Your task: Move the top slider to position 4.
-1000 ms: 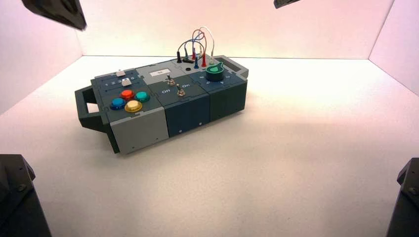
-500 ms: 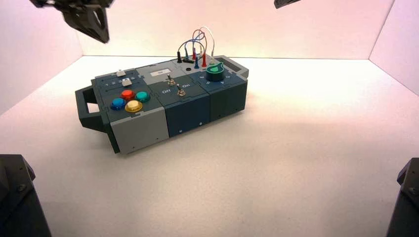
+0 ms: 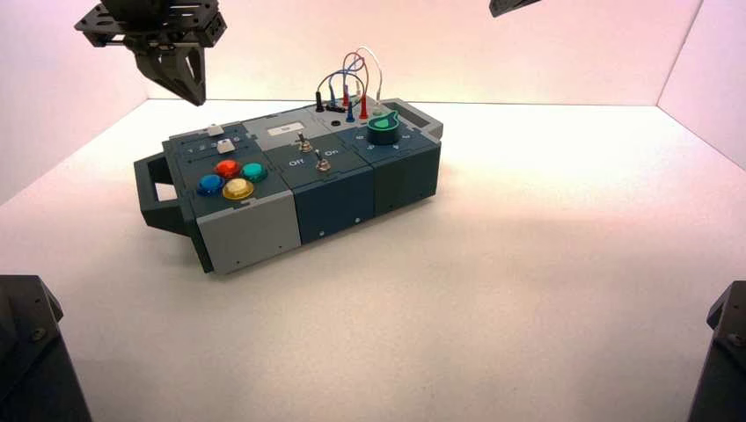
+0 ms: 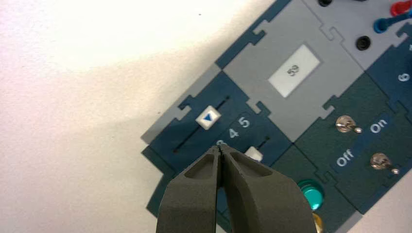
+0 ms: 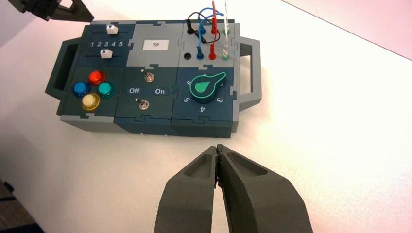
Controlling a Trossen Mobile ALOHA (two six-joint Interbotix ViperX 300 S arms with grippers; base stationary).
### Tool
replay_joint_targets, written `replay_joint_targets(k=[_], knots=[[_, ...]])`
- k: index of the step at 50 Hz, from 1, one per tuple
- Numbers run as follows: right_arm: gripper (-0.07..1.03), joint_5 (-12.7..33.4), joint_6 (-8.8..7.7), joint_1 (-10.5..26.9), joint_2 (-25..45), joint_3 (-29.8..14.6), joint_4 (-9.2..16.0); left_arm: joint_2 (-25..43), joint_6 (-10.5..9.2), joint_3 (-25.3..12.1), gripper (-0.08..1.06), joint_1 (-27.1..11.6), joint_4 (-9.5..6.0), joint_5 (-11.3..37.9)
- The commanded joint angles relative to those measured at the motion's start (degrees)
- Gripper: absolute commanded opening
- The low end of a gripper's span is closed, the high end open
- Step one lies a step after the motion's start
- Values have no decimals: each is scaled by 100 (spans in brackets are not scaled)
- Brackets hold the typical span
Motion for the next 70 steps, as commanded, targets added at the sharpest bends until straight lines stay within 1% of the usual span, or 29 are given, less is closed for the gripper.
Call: replay_joint_targets(k=[1, 10, 33, 70], knots=[[-2, -26, 9, 9, -79, -70, -26, -70, 35, -149, -3, 176, 18, -26], [-2, -26, 9, 9, -132, -70, -26, 26, 35, -237, -3, 237, 53, 0], [-2, -26, 9, 0, -185, -62, -44, 580, 35, -554, -3, 237, 44, 105], [-2, -35, 9, -44, -185, -79, -44, 914, 79, -615, -3, 220, 44, 114]])
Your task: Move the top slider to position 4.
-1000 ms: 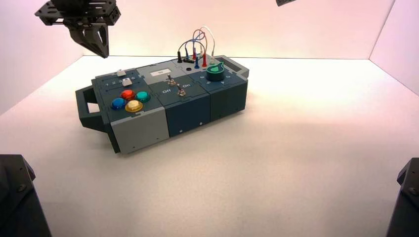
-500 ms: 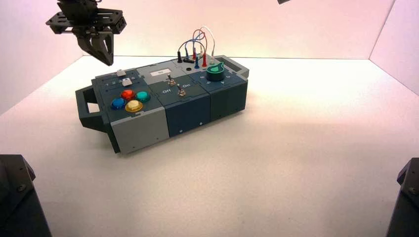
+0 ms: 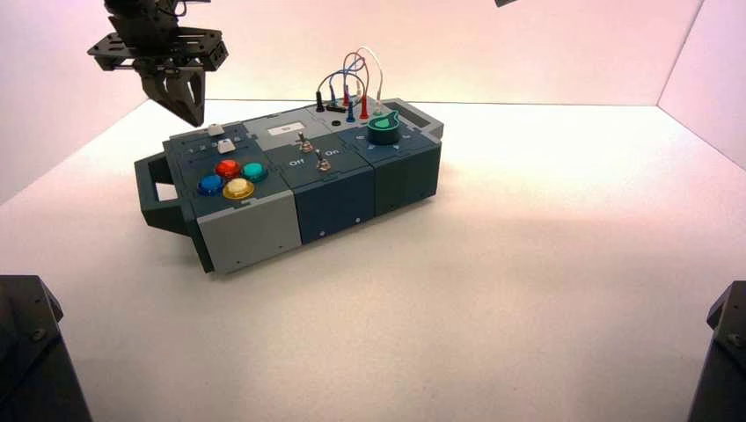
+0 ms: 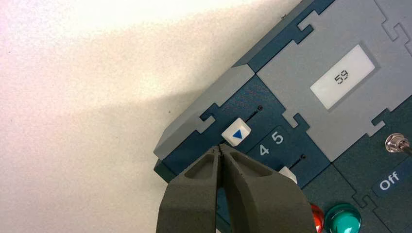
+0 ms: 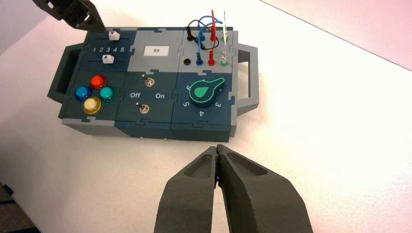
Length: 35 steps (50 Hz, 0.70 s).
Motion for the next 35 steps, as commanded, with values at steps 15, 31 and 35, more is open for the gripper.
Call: replay_joint_targets(k=[15, 31, 35], knots=[[-2, -26, 9, -53, -35, -88, 0, 97, 62, -255, -3, 0, -9, -18], [-2, -35, 9, -105, -35, -88, -9, 229, 70, -404, -3, -114, -18, 35], [-2, -35, 9, -123, -35, -97, 0, 246, 70, -431, -3, -141, -18, 44]])
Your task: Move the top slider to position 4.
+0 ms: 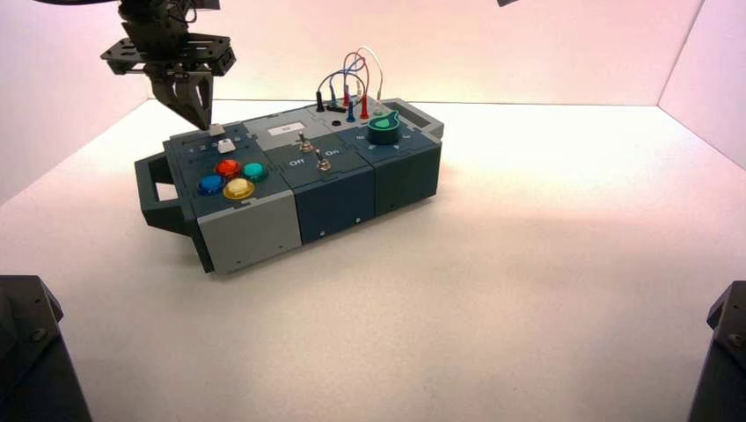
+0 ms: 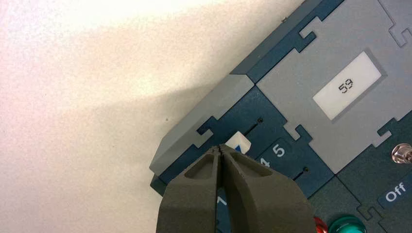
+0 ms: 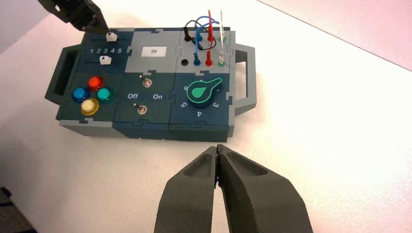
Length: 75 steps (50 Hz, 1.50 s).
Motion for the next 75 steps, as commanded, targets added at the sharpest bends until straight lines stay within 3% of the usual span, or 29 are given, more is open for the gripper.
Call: replay_joint_targets(k=[1, 48, 64, 75], knots=[[-2, -35, 0, -53, -35, -97, 0, -62, 26, -167, -3, -79, -9, 9], [-2, -44, 0, -62, -35, -105, -9, -202, 26, -26, -3, -105, -18, 18], [-2, -44, 9, -62, -35, -114, 9, -1028, 26, 255, -3, 97, 0, 9], [-2, -35, 26, -62, -53, -105, 18, -2197, 18, 633, -3, 352, 0, 79]])
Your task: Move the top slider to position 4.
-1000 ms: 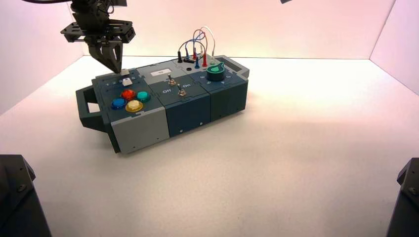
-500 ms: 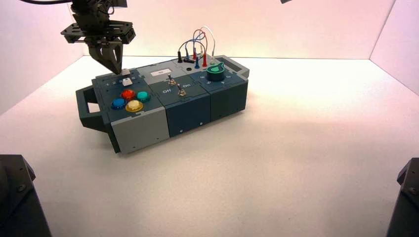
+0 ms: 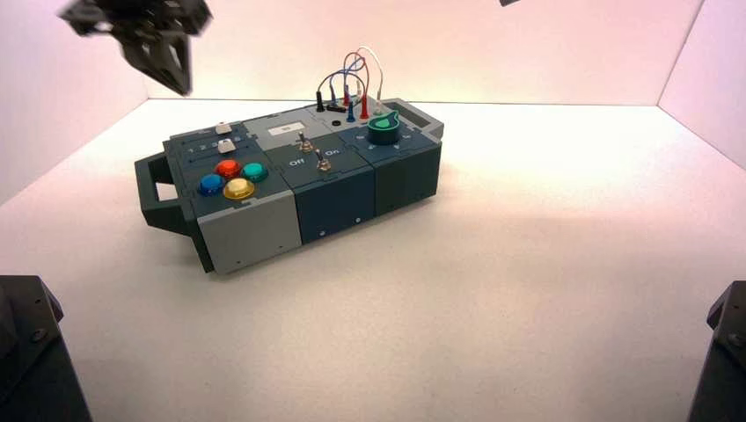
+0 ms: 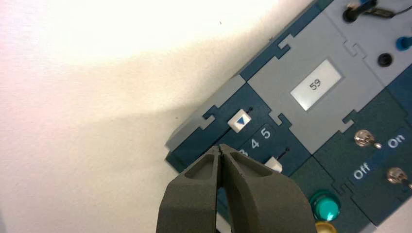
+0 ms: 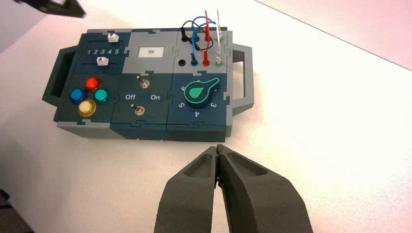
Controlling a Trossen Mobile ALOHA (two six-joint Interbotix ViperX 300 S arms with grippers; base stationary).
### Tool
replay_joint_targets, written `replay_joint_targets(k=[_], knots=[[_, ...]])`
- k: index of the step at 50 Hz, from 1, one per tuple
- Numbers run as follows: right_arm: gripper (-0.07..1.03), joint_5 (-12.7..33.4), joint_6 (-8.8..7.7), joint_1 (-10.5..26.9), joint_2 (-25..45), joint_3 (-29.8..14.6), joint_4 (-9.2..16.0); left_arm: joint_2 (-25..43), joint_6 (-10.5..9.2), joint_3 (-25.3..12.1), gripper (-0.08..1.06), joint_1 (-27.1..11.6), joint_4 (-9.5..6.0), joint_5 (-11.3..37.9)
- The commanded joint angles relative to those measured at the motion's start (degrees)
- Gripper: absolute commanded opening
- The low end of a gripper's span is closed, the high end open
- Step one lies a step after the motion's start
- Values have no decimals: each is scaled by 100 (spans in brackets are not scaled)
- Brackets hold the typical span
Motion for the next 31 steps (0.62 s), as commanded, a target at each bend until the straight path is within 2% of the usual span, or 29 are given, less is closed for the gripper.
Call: replay_joint_targets(k=[1, 18, 31], knots=[[-2, -44, 9, -26, -53, -105, 9, -756, 18, 97, -3, 123, 9, 35], [-2, -53, 26, -26, 9, -79, 62, -2180, -97, 668, -3, 123, -9, 220], [-2, -62, 26, -26, 97, -79, 62, -2408, -88, 721, -3, 123, -35, 167]])
